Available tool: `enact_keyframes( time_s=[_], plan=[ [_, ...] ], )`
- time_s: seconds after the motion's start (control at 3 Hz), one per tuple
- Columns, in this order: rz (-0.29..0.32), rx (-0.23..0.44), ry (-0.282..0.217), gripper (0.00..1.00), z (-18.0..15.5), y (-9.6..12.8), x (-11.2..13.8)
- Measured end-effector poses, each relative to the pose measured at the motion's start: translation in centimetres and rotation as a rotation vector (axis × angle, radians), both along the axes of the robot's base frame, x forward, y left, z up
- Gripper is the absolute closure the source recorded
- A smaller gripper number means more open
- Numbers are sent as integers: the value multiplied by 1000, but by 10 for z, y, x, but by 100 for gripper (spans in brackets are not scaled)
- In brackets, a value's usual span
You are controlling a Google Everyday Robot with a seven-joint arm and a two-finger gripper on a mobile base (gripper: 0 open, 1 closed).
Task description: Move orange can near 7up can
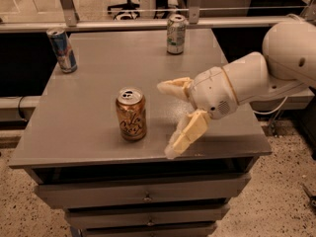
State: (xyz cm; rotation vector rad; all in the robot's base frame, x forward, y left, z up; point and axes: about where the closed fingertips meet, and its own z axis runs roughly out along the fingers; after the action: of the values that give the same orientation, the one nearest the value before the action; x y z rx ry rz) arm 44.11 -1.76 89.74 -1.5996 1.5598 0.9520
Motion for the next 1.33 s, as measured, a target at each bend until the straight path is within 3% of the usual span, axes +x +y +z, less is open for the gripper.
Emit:
enact_keyframes(
  time_s=[0.67, 1.0, 1.33],
  plan=[
    [61, 177, -17, 0, -9, 48, 8],
    [39, 243, -15, 3, -20, 73, 26],
    [10, 273, -17, 31, -28, 85, 42]
  ],
)
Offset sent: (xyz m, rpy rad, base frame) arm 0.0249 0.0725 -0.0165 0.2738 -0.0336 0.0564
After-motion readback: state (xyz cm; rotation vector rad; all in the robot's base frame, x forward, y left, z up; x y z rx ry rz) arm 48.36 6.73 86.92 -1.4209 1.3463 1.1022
